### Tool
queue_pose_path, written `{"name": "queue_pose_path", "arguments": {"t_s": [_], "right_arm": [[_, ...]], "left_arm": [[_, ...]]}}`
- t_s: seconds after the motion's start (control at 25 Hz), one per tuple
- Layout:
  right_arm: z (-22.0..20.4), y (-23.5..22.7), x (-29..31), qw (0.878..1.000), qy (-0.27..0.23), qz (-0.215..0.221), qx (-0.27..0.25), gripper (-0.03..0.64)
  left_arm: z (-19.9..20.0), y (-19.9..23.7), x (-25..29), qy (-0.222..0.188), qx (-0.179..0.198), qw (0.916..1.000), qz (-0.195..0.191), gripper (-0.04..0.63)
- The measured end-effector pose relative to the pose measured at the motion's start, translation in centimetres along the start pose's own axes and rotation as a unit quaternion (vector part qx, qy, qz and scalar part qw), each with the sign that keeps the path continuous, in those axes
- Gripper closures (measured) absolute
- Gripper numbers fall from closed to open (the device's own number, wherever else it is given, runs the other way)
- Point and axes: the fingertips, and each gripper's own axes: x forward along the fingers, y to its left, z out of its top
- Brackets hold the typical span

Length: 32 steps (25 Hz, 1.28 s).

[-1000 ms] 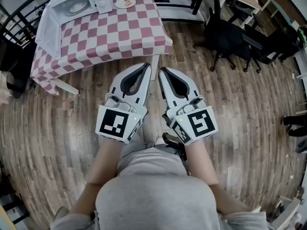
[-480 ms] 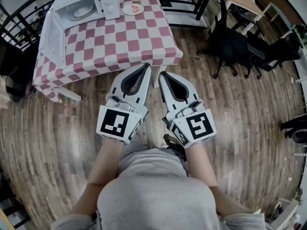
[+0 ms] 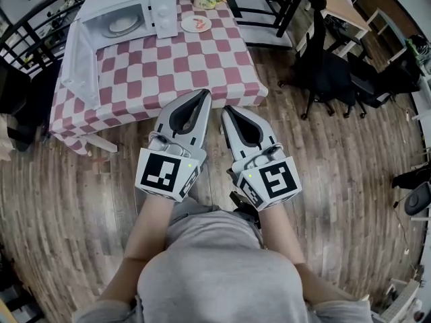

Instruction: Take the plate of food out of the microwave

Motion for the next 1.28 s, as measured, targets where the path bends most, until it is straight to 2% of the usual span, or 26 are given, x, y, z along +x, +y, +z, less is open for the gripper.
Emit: {"name": "queue_pose_path", "arguments": {"t_s": [0.32, 0.88, 1.08, 1.28], "right_arm": [[-0.5, 2.1, 4.7, 1.000, -0.003, -0.011, 0.012, 0.592], [-0.8, 6.1, 12.7, 1.000, -0.004, -0.003, 0.004, 0.592], [-1.0, 7.0, 15.3, 1.000, -0.007, -0.001, 0.010, 0.591], [-1.3, 8.5, 17.3, 1.000, 0.001, 0.016, 0.000, 0.591]], "left_arm": [[-0.1, 4.9, -0.7, 0.005, 0.003, 0.9999, -0.011, 0.591], [-0.4, 13.5, -2.5, 0.012, -0.006, 0.9999, -0.004, 0.591], [-0.6, 16.5, -3.2, 0.014, -0.008, 0.9998, 0.010, 0.591], [-1.2, 19.0, -3.8, 0.019, -0.026, 0.9989, 0.035, 0.591]]}}
